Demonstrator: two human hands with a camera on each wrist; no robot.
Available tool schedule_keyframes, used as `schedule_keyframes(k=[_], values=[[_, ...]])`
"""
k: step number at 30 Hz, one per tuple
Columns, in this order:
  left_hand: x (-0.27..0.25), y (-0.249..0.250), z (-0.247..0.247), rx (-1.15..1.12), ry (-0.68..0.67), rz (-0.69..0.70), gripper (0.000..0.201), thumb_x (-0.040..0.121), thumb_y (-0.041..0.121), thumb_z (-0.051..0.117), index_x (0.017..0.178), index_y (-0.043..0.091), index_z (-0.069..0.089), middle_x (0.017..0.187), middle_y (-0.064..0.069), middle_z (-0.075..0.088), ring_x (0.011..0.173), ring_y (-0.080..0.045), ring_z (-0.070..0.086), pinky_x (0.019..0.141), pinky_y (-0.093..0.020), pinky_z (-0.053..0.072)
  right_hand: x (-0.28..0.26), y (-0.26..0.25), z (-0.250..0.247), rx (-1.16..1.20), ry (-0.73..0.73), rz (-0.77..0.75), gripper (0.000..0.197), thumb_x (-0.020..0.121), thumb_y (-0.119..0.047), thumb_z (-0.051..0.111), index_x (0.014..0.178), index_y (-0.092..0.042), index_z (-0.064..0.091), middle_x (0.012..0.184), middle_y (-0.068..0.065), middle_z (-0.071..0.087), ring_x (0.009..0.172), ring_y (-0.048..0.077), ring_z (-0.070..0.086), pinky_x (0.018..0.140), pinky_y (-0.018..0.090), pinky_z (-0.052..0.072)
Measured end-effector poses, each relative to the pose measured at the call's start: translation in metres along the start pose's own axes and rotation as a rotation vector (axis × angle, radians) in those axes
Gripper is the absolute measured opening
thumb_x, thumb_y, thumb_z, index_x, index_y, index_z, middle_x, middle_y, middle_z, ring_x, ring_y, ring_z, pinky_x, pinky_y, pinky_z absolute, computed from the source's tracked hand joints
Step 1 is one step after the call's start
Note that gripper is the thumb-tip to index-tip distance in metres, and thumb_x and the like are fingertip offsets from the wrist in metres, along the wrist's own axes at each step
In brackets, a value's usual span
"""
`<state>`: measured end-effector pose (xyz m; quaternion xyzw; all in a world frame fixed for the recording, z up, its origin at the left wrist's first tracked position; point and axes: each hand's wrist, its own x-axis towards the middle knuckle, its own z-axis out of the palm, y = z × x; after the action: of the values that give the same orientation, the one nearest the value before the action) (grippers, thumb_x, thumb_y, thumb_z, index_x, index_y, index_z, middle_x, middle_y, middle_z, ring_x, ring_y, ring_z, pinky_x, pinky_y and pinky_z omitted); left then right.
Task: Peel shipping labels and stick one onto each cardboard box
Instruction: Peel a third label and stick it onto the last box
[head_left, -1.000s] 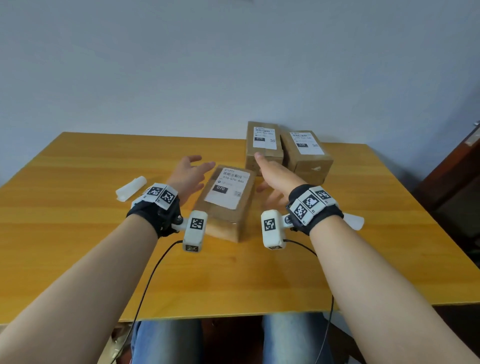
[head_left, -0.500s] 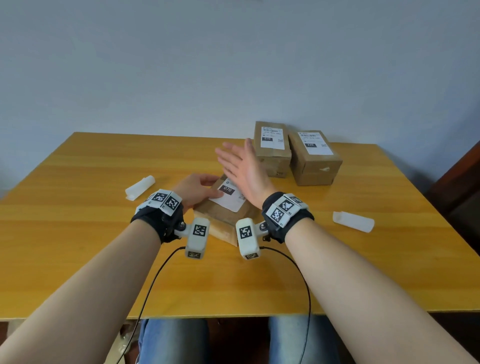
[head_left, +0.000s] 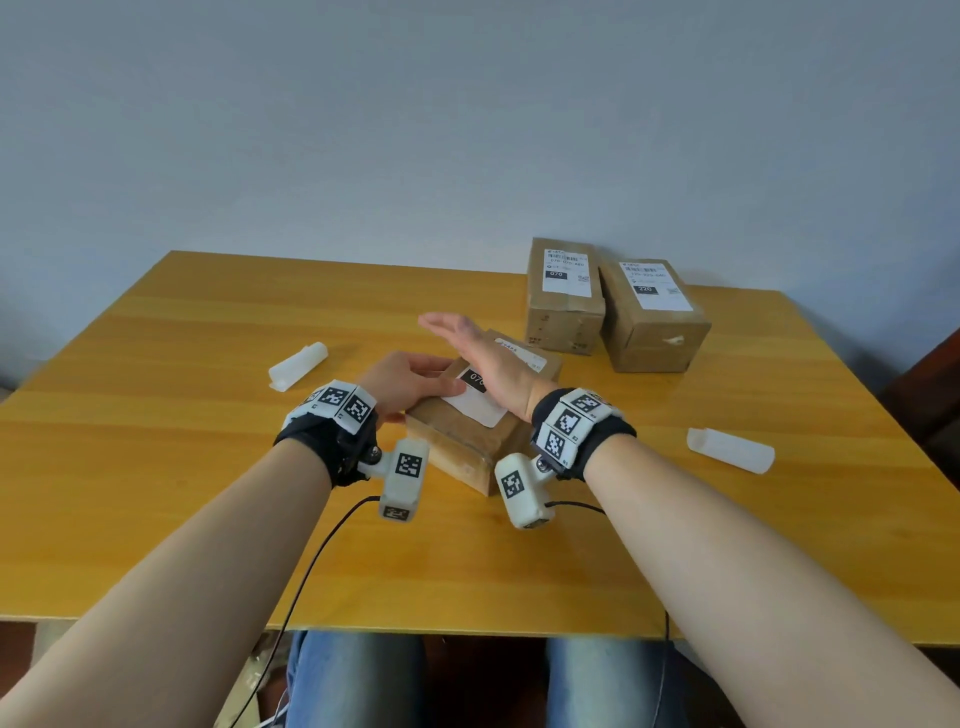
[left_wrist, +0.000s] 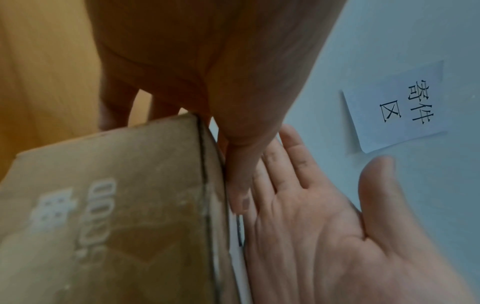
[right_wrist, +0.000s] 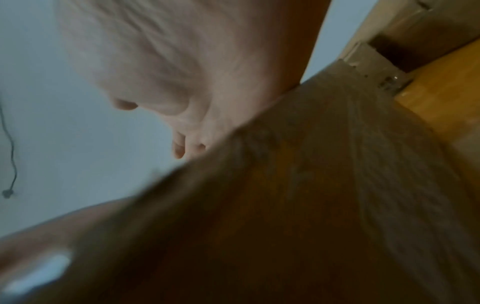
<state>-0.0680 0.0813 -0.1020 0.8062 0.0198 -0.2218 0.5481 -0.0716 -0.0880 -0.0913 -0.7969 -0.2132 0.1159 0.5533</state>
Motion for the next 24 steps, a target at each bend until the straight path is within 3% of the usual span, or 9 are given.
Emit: schedule_keyframes(k=[3,6,10,13,17,19,22,24], values=[[0.001,-0.003,-0.001,0.03,0.018,0.001,0.023,0.082,0.04,0.085,0.097,0.047,0.07,0.103,0.013,0.079,0.099,-0.018,0.075,0.094,-0.045,0.06,-0.001,0.005,-0.002,-0.103,-0.042,0.018,0.066,0.104,-0.059,0.011,0.156,-0.027,0.037,0.164,-0.002,0.037,0.151,0.011,0.03,0.122,0.035,0.02],[0.003,-0.005,-0.001,0.047,0.011,0.0,0.033,0.079,0.046,0.085,0.111,0.045,0.074,0.103,0.012,0.079,0.101,-0.018,0.075,0.096,-0.047,0.059,-0.005,0.008,-0.006,-0.178,-0.082,0.037,0.056,0.109,-0.053,0.012,0.157,-0.033,0.034,0.166,0.0,0.033,0.151,0.017,0.032,0.113,0.032,0.023],[0.0,-0.002,-0.002,0.048,-0.004,-0.007,0.024,0.084,0.044,0.082,0.105,0.048,0.073,0.101,0.008,0.08,0.1,-0.018,0.075,0.096,-0.045,0.059,-0.007,0.009,-0.014,-0.198,-0.086,0.055,0.061,0.105,-0.061,0.012,0.158,-0.037,0.028,0.169,-0.002,0.026,0.153,0.019,0.028,0.115,0.035,0.023],[-0.003,0.0,-0.001,0.047,-0.016,-0.011,0.018,0.085,0.042,0.081,0.101,0.048,0.074,0.1,0.007,0.08,0.1,-0.018,0.075,0.098,-0.045,0.058,-0.008,0.01,-0.023,-0.207,-0.06,0.077,0.062,0.104,-0.065,0.01,0.158,-0.039,0.026,0.169,-0.002,0.027,0.152,0.02,0.029,0.118,0.044,0.029],[-0.002,0.001,-0.004,0.051,-0.03,-0.017,0.024,0.086,0.042,0.08,0.11,0.046,0.076,0.102,0.009,0.08,0.103,-0.018,0.074,0.1,-0.045,0.057,-0.008,0.011,-0.037,-0.31,-0.016,0.14,0.076,0.091,-0.082,0.003,0.156,-0.047,0.022,0.167,-0.005,0.033,0.145,0.028,0.043,0.117,0.057,0.034],[-0.001,0.001,-0.005,0.063,-0.027,-0.023,0.029,0.085,0.044,0.081,0.114,0.047,0.075,0.104,0.011,0.079,0.105,-0.017,0.073,0.101,-0.045,0.055,-0.012,0.011,-0.047,-0.307,-0.004,0.177,0.075,0.091,-0.083,0.002,0.156,-0.049,0.019,0.167,-0.007,0.032,0.146,0.026,0.042,0.119,0.055,0.031],[-0.002,0.001,-0.006,0.079,-0.018,-0.038,0.028,0.084,0.045,0.08,0.112,0.049,0.075,0.103,0.014,0.079,0.107,-0.016,0.072,0.101,-0.043,0.054,-0.018,0.008,-0.059,-0.316,0.02,0.216,0.069,0.1,-0.072,0.003,0.16,-0.041,0.018,0.167,-0.004,0.032,0.148,0.024,0.04,0.115,0.043,0.029],[-0.003,0.002,-0.004,0.097,-0.001,-0.047,0.03,0.084,0.048,0.079,0.114,0.048,0.074,0.104,0.012,0.079,0.108,-0.017,0.071,0.096,-0.042,0.056,-0.02,0.009,-0.065,-0.304,0.061,0.249,0.076,0.096,-0.08,0.005,0.16,-0.043,0.019,0.168,-0.006,0.031,0.15,0.024,0.037,0.119,0.046,0.026]])
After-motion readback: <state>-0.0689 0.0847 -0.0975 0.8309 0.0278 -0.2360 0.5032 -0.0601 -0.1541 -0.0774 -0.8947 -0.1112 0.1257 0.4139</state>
